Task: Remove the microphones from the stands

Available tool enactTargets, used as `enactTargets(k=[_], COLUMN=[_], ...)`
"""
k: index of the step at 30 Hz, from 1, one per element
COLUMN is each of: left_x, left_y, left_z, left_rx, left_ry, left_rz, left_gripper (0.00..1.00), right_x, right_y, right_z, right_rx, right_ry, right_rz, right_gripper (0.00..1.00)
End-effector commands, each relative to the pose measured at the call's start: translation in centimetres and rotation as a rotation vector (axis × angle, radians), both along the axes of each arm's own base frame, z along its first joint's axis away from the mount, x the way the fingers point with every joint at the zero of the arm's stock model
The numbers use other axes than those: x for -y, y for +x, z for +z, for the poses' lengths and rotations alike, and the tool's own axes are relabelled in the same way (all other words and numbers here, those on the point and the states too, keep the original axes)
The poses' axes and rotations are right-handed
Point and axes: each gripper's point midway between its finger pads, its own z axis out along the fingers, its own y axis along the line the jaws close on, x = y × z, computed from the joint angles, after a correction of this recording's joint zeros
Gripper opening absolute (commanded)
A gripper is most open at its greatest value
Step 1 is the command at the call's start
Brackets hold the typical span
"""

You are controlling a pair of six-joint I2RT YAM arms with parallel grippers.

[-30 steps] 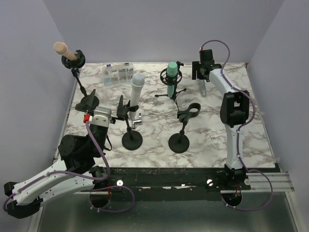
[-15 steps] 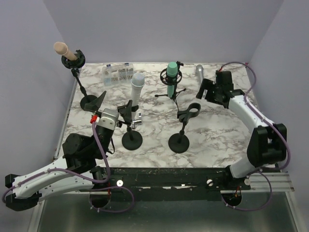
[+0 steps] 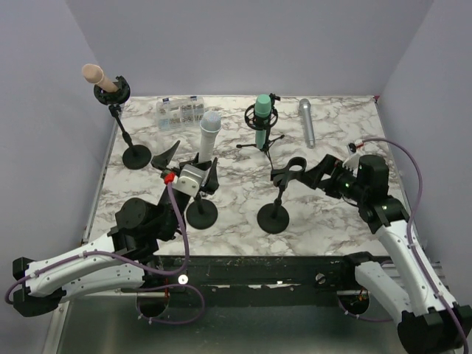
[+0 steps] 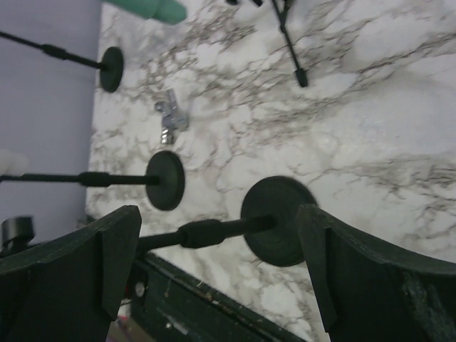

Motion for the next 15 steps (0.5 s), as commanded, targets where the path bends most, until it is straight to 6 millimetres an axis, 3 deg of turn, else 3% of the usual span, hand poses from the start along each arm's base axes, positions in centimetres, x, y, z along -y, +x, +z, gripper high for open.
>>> enactTargets(k=[1, 7, 12, 15], left_x=[-0.6, -0.7, 0.2, 0.6], left_y=[-0.2, 0.1, 0.5, 0.7], left_z=[1.2, 0.8, 0.0, -0.3], left_rx=[0.024, 0.034, 0.022, 0.02], left_ry=[-0.024, 0.003, 0.044, 0.063], left_rz=[0.011, 0.043, 0.043, 0.048], left_gripper=[0.99, 0.99, 0.99, 0.99], right_x=[-3.2, -5.6, -6.4, -6.4], right_y=[-3.7, -5.7, -5.6, -5.3], right_z=[2.7, 6.7, 11.0, 11.9], right_rx=[0.025, 0.149, 0.266, 0.279], right_ry=[0.221, 0.351, 0.411, 0.413], right_rz=[0.157, 0.362, 0.437, 0.435], right_gripper=[1.0, 1.0, 1.0, 1.0])
